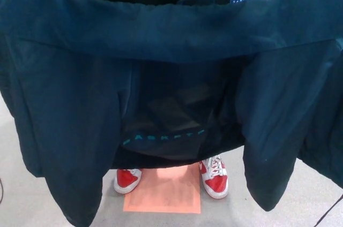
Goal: A person hands a coat to the robot and the robot grabs it with both hands and holds it while the person wears the coat.
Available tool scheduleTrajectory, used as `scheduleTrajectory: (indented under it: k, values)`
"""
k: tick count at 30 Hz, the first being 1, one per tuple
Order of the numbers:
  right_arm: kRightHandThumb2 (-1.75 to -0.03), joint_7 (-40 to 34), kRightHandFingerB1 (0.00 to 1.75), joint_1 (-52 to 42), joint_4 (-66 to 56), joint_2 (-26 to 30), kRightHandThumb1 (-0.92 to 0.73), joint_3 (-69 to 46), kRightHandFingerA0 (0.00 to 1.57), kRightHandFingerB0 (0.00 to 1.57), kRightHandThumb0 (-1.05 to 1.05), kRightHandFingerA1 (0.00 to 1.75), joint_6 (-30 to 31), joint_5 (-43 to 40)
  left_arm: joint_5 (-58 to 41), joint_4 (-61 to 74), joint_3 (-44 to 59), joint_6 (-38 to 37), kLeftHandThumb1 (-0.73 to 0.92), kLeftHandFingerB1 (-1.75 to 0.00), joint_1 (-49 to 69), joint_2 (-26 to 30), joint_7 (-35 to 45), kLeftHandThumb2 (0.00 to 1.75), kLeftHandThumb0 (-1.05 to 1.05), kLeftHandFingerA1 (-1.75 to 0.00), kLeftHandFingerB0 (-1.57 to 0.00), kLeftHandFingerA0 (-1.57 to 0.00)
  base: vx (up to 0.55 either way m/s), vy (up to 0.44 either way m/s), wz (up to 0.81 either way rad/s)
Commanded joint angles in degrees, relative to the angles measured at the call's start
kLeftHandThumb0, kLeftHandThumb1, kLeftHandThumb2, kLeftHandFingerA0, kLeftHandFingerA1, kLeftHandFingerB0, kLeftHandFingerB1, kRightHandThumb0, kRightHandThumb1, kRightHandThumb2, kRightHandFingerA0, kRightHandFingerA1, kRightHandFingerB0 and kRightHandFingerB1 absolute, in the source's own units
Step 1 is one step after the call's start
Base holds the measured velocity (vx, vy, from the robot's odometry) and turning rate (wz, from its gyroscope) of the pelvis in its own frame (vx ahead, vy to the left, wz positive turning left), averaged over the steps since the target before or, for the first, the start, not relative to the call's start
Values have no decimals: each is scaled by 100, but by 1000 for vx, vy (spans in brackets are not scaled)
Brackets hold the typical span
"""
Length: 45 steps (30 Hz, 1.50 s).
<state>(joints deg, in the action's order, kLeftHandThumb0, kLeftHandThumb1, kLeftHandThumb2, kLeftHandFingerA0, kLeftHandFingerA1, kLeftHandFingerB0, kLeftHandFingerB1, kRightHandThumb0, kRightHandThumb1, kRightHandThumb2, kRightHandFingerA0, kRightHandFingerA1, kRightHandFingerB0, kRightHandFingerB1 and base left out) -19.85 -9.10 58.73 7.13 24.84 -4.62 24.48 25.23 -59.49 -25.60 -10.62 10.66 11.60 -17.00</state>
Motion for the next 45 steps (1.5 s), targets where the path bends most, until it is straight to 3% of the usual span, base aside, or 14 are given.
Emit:
scheduleTrajectory:
  k: [1, 15, 33, 34, 36, 37, 38, 39, 40, 41, 42, 43, 44, 45]
  values:
    - [-123, -2430, 69, 91, -884, 563, -66, -60, 97, 44, 2, 98, -2046, 748, 1219, 945, -312, -2371, 79, -35, 181, 887, -2722, 64, -28, -44, -43, -77, 0, 0, 0]
    - [-107, -1571, 72, -1491, -6286, 1122, -87, -1757, 83, 42, -14, 103, -2558, 534, 1016, 5682, 2149, -3495, 80, -42, 1875, 1830, -2409, 64, -24, -48, -65, -86, 1, 1, 0]
    - [-107, -517, 107, -244, -8821, 1282, -92, -2991, 67, 20, -40, 127, -2322, -74, -288, 8906, 4287, -3499, 62, -48, 1675, 1523, -1152, 59, -16, -55, -78, -100, 0, 0, 0]
    - [-90, -422, 89, -167, -8919, 1349, -92, -3037, 59, 16, -56, 128, -2322, -177, -277, 8981, 4365, -3463, 67, -39, 1643, 1522, -1137, 60, -23, -43, -54, -64, 0, 0, 0]
    - [-94, -148, 99, 36, -9033, 1578, -92, -3124, 35, 2, -60, 134, -2364, -465, -278, 9185, 4551, -3245, 65, -34, 1626, 1597, -961, 59, -33, -36, -45, -42, 0, 0, 0]
    - [-80, 75, 64, 135, -9117, 1734, -92, -3166, 0, 0, -74, 102, -2274, -627, -438, 9350, 4638, -2995, 38, -47, 1599, 1704, -752, 91, -24, -50, -7, -7, 0, 0, 0]
    - [-80, 285, 64, 199, -9235, 1862, -92, -3206, 0, 0, -74, 102, -2136, -759, -637, 9505, 4702, -2763, 38, -47, 1561, 1802, -552, 91, -24, -50, -7, -7, 0, 0, 0]
    - [-105, 526, 36, 264, -9395, 2014, -69, -3288, 0, 0, -86, 56, -1845, -779, -700, 9531, 4812, -2583, 38, -45, 1368, 1962, -407, 90, -27, -49, 0, -2, 0, 0, 0]
    - [-105, 621, 36, 285, -9461, 2071, -69, -3323, 0, 0, -86, 56, -1725, -783, -716, 9540, 4860, -2519, 38, -45, 1291, 2017, -349, 90, -27, -49, 0, -2, 0, 0, 0]
    - [-123, 797, 27, 387, -9555, 2183, -77, -3376, 0, 0, -105, 30, -1482, -797, -747, 9484, 4910, -2387, 54, -26, 1075, 2158, -266, 57, -56, -25, -11, -1, 0, 0, 0]
    - [-71, 1147, 0, 643, -9719, 2421, -91, -3474, 0, 0, -103, 2, -1007, -851, -849, 9367, 4996, -2164, 44, -27, 630, 2436, -96, 76, -61, -19, -8, -3, 0, 0, 0]
    - [-71, 1246, 0, 775, -9738, 2505, -91, -3494, 0, 0, -103, 2, -879, -884, -913, 9316, 5004, -2140, 44, -27, 477, 2522, -50, 76, -61, -19, -8, -3, 0, 0, 0]
    - [-101, 1479, 0, 1090, -9775, 2692, -69, -3536, 0, 0, -104, 6, -537, -876, -1289, 9189, 4995, -2002, 51, -25, 196, 2883, 248, 57, -59, -19, -10, 0, 0, 0, 0]
    - [-104, 1621, 0, 1366, -9715, 2829, -69, -3540, 0, 0, -103, 6, -362, -924, -1515, 9131, 4966, -1847, 41, -24, -31, 3093, 447, 76, -62, -12, -11, 0, 0, 0, 0]
